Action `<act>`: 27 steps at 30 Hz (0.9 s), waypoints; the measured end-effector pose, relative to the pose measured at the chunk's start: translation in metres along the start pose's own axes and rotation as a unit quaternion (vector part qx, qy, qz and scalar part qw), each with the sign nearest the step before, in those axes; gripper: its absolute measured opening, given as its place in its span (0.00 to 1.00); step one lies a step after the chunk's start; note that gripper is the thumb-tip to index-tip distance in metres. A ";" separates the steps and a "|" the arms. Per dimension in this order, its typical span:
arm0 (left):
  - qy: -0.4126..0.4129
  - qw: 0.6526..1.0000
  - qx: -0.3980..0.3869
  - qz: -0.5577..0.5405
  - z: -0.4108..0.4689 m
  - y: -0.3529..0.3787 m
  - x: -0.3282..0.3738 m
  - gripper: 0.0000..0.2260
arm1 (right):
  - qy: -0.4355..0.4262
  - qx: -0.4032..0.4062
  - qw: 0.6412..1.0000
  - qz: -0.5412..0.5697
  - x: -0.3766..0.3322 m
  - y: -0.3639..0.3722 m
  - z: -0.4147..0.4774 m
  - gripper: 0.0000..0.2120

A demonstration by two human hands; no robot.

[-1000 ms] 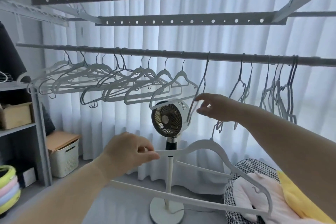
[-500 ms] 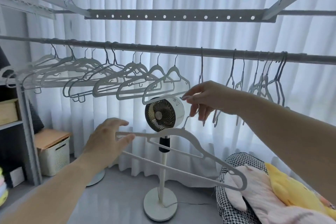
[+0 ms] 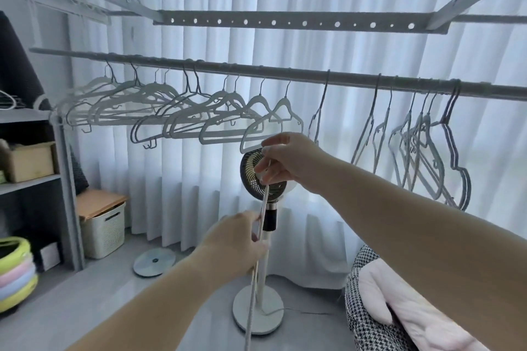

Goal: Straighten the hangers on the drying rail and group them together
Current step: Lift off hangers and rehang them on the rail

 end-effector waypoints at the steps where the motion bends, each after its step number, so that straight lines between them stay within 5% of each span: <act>1: 0.003 1.000 0.001 0.016 -0.002 0.001 0.001 0.17 | -0.001 0.000 1.000 0.004 0.001 0.000 -0.001 0.03; 8: -0.005 0.996 0.017 0.084 -0.008 0.003 0.016 0.07 | -0.003 0.011 0.998 0.059 0.009 -0.023 -0.005 0.06; 12: 0.005 0.997 -0.008 0.075 0.000 0.007 0.021 0.13 | -0.051 0.088 0.989 -0.105 0.003 -0.060 0.005 0.07; 14: 0.010 0.998 -0.018 0.057 0.006 0.008 0.023 0.12 | -0.125 0.173 0.932 -0.292 -0.008 -0.090 0.009 0.10; 17: 0.018 0.999 -0.034 -0.004 0.017 0.012 0.030 0.08 | -0.154 0.204 0.781 -0.570 -0.013 -0.126 0.017 0.14; 24: 0.039 0.999 0.001 -0.025 0.058 0.002 0.070 0.07 | -0.017 0.152 0.680 -0.717 0.000 -0.187 0.041 0.15; 27: 0.051 0.998 0.023 0.014 0.082 -0.008 0.089 0.07 | 0.006 0.158 0.671 -0.725 -0.001 -0.205 0.045 0.17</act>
Point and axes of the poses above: each hand's wrist, its own z-axis towards the middle knuckle, its own y-axis out of the palm, x = y × z, the point moved 5 cm from there along z, towards the middle knuckle, and after that the axes turned 15 degrees about z, right-handed, at the moved point
